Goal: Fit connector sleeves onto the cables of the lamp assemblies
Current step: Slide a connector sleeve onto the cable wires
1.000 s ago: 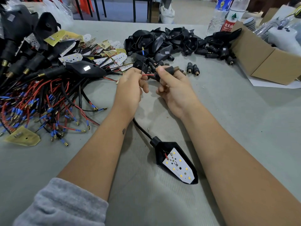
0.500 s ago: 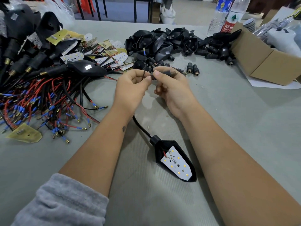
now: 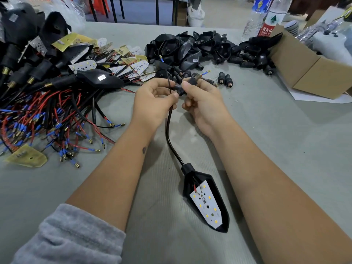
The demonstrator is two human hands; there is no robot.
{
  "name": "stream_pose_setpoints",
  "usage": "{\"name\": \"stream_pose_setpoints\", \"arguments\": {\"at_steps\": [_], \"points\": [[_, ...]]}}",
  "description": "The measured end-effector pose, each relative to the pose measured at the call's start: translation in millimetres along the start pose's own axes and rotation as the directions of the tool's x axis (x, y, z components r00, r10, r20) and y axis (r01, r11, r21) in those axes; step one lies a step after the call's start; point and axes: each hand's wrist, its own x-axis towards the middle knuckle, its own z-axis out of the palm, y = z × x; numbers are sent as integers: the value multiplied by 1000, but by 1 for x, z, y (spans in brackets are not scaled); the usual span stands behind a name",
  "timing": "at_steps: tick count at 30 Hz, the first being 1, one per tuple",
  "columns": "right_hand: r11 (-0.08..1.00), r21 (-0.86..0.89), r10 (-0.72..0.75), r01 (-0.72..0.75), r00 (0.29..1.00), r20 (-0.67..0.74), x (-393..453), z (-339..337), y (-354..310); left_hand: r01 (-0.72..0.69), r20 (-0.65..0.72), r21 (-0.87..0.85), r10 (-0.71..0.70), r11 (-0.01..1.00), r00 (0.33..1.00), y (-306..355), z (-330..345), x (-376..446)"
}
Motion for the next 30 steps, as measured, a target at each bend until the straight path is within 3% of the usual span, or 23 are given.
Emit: {"name": "stream_pose_setpoints", "arguments": {"at_steps": [7, 12, 24, 30], "points": [[994, 102, 34, -28, 998, -55, 3, -1, 0, 6, 11, -26, -6, 1000, 1000, 0, 1, 0], [993, 111, 55, -42, 992, -113, 3, 0, -1, 41, 13, -158, -39, 987, 999, 0, -3, 2], [967, 253, 59, -26, 991, -124, 3, -4, -4, 94, 9, -284, -96, 954, 995, 1, -3, 5], [990, 142, 25, -13, 996, -82, 3, -4, -1, 118, 30, -462, -117, 879, 993, 6, -9, 8]]}}
